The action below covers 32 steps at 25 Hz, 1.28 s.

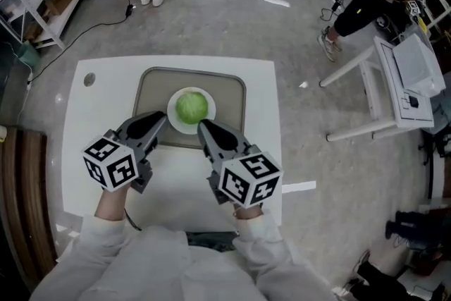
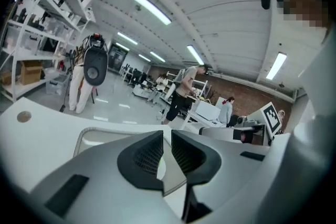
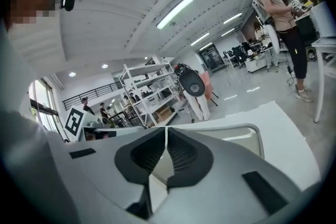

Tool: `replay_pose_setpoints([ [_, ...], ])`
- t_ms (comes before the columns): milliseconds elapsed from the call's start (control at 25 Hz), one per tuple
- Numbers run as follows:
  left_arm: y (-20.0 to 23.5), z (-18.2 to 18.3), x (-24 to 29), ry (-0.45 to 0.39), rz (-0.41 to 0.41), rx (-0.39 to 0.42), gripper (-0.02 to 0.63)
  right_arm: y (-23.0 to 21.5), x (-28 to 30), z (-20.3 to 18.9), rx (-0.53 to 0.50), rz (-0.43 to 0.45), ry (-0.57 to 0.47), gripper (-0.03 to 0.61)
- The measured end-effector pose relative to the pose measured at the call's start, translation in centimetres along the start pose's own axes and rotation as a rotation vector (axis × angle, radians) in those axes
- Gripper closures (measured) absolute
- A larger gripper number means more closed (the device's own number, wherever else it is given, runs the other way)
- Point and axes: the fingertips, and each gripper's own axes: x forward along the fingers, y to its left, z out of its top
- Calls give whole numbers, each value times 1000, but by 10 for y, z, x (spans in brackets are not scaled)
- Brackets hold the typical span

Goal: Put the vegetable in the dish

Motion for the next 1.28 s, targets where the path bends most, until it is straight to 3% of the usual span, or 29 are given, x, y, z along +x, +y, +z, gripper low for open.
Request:
replay_pose_setpoints([
  [160, -35, 17, -17, -56, -40, 117, 561, 26, -19, 20, -62, 39, -63, 558],
  [480, -65, 26, -43, -101, -44, 165, 572, 68, -48, 52, -193, 59, -139, 560],
  [800, -82, -5, -46, -99, -27, 104, 602, 67, -65, 22, -237, 45, -100, 565],
  [1280, -90, -21, -58, -84, 3, 70, 606, 74, -72, -1, -198, 28, -84, 566],
])
